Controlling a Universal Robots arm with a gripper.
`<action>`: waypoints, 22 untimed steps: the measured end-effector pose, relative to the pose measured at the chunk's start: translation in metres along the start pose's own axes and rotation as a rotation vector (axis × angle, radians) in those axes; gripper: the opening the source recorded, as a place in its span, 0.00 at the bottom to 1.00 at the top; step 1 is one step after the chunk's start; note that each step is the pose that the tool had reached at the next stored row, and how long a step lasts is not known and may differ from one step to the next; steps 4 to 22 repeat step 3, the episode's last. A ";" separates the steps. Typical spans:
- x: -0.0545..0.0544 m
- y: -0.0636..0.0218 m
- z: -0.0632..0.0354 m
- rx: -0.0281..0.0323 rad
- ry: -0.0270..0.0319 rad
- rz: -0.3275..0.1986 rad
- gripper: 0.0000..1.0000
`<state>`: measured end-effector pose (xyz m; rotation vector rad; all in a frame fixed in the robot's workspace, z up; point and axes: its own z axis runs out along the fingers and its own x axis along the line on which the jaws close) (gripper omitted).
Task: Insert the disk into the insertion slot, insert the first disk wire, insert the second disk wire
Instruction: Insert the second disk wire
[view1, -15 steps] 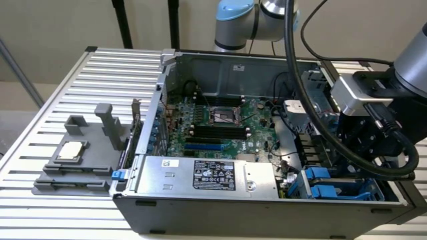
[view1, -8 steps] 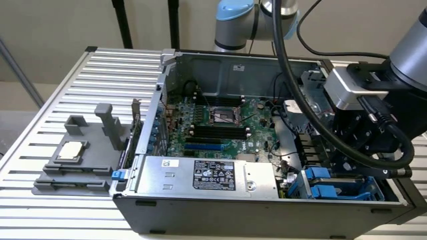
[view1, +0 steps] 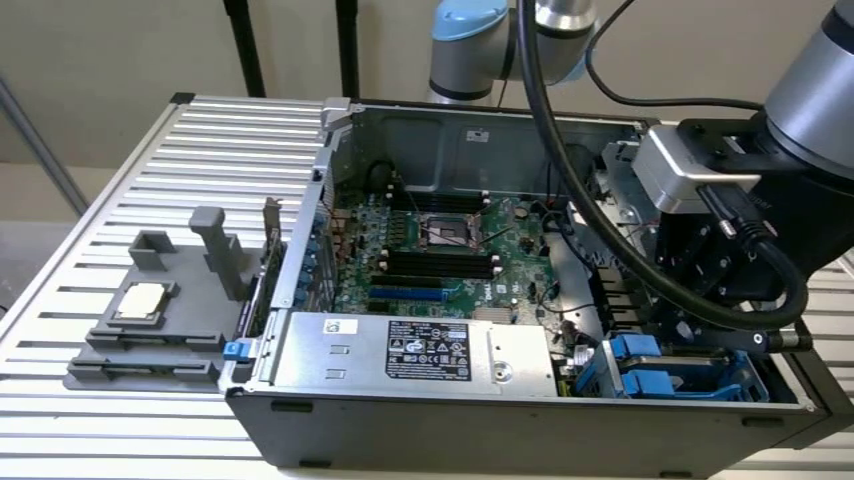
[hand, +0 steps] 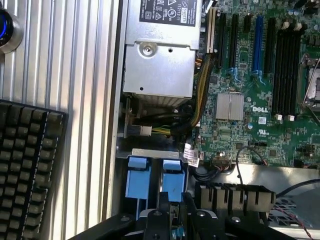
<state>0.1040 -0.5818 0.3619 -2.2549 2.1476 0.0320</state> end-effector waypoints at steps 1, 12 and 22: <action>0.000 0.0000 0.0000 0.0000 0.0000 0.000 0.25; 0.000 0.0000 0.0000 0.0000 0.0000 0.000 0.25; 0.000 0.0000 0.0000 0.0000 0.0000 0.000 0.25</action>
